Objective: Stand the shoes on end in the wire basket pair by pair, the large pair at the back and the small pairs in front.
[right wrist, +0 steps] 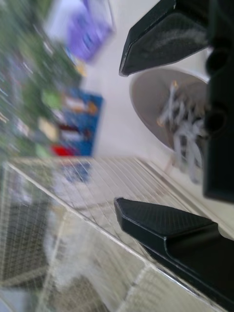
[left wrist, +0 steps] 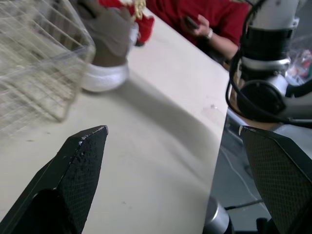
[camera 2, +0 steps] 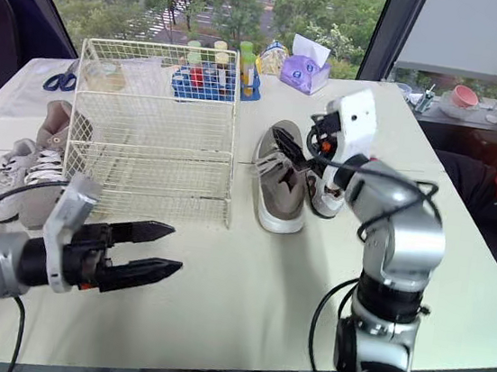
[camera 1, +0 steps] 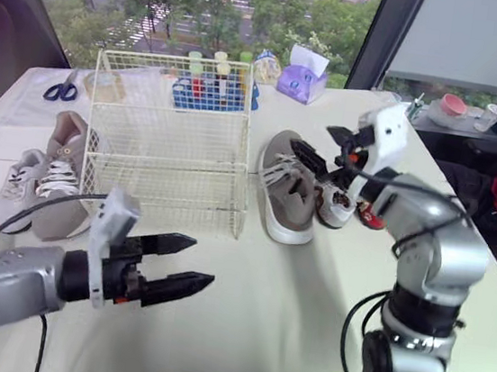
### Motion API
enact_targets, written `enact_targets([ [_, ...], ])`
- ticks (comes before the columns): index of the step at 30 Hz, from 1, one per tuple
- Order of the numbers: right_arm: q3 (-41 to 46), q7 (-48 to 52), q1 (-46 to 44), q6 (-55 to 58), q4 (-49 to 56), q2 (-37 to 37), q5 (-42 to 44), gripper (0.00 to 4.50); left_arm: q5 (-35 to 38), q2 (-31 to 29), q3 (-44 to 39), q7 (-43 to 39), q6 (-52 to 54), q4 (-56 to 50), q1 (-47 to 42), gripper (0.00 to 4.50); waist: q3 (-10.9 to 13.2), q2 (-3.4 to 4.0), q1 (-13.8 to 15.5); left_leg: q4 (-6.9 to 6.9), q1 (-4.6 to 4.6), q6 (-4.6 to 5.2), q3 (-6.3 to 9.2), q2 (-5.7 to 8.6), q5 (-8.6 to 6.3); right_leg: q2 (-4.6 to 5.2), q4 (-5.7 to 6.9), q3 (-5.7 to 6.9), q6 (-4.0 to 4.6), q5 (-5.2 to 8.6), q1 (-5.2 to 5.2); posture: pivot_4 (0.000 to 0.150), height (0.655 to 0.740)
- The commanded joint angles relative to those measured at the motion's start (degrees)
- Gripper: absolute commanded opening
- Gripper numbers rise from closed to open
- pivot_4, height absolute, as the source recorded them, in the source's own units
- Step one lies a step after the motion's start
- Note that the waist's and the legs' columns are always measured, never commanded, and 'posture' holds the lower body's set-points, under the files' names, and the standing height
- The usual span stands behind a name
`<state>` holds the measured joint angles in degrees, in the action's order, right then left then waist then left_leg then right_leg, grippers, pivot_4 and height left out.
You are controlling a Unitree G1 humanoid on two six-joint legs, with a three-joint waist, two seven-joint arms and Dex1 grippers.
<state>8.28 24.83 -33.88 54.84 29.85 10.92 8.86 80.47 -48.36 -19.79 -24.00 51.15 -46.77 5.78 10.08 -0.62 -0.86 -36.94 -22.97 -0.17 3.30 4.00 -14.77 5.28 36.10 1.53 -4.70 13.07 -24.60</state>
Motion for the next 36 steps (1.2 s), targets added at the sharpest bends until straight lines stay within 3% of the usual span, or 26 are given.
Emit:
enact_targets([
  [1,-6.3,-5.5,5.5,-5.5,3.9,-2.8,-2.4,4.41,-6.8,0.4,1.4,1.1,-2.9,-2.7,1.7,4.5,0.0,0.02,0.1,0.0,0.11,-0.01,0.02,-0.05,0.01,-0.05,-0.01,0.0,0.13,0.07,0.1,0.15,0.74],
  [9,-9.5,-12.7,14.8,-8.2,1.0,-3.9,-4.7,4.41,-11.5,-3.9,-0.8,-6.1,-3.7,-1.0,5.6,4.5,0.0,-0.02,0.3,-0.07,0.54,-0.01,0.15,-0.14,0.03,-0.19,-0.25,0.15,0.41,0.28,0.5,0.15,0.74],
  [17,-7.7,-15.3,15.9,-10.6,-7.9,-7.0,-2.3,4.41,-15.2,-4.8,1.5,-9.1,-4.6,0.6,4.0,4.5,0.0,0.01,0.1,0.02,0.48,0.0,0.11,-0.32,0.02,-0.36,-0.28,0.15,0.42,0.27,0.6,0.15,0.74],
  [21,-9.9,-15.9,16.3,-13.2,-11.3,-5.7,-4.7,3.24,-16.1,-4.7,2.6,-9.1,-4.4,1.4,1.5,4.5,0.0,0.01,0.1,-0.01,0.51,0.0,0.1,-0.42,0.02,-0.47,-0.33,0.15,0.42,0.27,0.6,0.15,0.74],
  [24,-10.2,-17.2,17.4,-11.9,-11.1,-5.0,-5.4,1.87,-14.2,-5.8,1.4,-10.0,-3.5,2.6,-0.7,4.5,0.0,-0.03,0.1,-0.01,0.56,-0.01,0.11,-0.56,0.01,-0.6,-0.54,0.19,0.41,0.26,0.6,0.15,0.74],
  [28,-8.7,-18.3,18.5,-7.2,-9.2,-5.6,-4.3,0.22,-3.0,-10.1,-1.7,-11.4,0.1,5.9,-6.1,4.5,0.0,-0.06,0.3,0.0,0.56,-0.02,0.14,-0.59,0.01,-0.63,-0.56,0.22,0.41,0.26,0.6,0.15,0.74],
  [32,-6.6,-18.1,16.0,-6.2,-4.9,-4.8,-2.9,0.15,8.0,-13.4,-3.8,-10.4,1.6,12.6,-13.3,4.5,0.0,-0.04,0.5,0.0,0.53,0.0,0.18,-0.58,-0.01,-0.62,-0.67,0.26,0.41,0.26,0.62,0.15,0.74],
  [36,-3.4,-16.6,5.5,-10.4,2.6,1.5,-3.1,0.15,14.6,-12.7,-4.5,-7.5,1.1,27.5,-25.2,4.5,0.4,0.23,0.4,0.0,0.4,0.04,0.17,-0.51,-0.02,-0.62,-0.72,0.27,0.38,0.24,0.53,0.15,0.74],
])
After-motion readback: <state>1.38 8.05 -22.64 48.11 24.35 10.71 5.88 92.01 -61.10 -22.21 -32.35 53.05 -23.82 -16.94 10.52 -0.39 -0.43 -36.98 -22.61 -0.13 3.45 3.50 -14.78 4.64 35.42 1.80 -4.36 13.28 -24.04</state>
